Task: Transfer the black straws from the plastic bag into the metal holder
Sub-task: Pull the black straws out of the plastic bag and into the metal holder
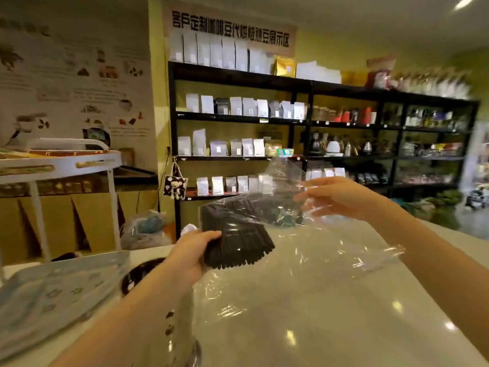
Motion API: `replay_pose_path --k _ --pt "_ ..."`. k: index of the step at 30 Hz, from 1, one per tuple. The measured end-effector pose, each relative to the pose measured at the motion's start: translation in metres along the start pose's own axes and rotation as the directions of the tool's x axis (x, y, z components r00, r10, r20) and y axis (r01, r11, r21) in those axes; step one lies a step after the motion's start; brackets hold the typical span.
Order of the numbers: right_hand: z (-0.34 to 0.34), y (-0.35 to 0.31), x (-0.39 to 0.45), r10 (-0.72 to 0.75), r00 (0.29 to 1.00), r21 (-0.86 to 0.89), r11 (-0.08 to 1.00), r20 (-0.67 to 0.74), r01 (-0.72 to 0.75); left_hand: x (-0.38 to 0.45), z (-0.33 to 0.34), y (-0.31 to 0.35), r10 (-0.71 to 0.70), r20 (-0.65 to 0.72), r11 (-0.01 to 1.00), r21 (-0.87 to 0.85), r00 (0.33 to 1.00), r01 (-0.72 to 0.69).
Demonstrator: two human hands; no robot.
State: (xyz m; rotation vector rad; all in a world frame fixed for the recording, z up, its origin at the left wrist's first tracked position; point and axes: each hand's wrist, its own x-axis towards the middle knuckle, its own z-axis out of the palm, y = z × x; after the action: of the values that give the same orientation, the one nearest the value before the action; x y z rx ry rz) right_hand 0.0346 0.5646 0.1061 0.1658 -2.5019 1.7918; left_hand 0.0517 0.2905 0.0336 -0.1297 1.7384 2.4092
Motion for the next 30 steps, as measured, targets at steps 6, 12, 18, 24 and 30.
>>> replay_pose_path --k 6,12,18,24,30 --pt "-0.013 0.053 -0.013 0.178 0.976 -0.068 0.983 0.127 -0.17 -0.027 0.017 -0.051 0.149 -0.048 0.984 0.101 0.988 -0.144" --pt "-0.011 0.098 -0.028 0.221 0.966 -0.076 0.974 0.136 -0.213 -0.036 0.019 -0.102 0.132 -0.104 0.976 0.19 0.986 -0.111" --pt "0.027 0.161 -0.045 0.284 0.959 -0.035 0.958 0.007 -0.284 -0.033 0.004 -0.155 0.013 -0.185 0.97 0.241 0.983 0.032" --pt "0.062 0.208 -0.044 0.273 0.931 -0.003 0.959 -0.243 -0.282 -0.024 -0.005 -0.165 0.069 -0.197 0.947 0.321 0.978 -0.002" --pt "0.085 0.211 -0.058 -0.103 0.955 -0.74 0.657 -0.278 -0.144 -0.019 -0.024 -0.171 0.273 -0.021 0.636 0.754 0.962 -0.164"
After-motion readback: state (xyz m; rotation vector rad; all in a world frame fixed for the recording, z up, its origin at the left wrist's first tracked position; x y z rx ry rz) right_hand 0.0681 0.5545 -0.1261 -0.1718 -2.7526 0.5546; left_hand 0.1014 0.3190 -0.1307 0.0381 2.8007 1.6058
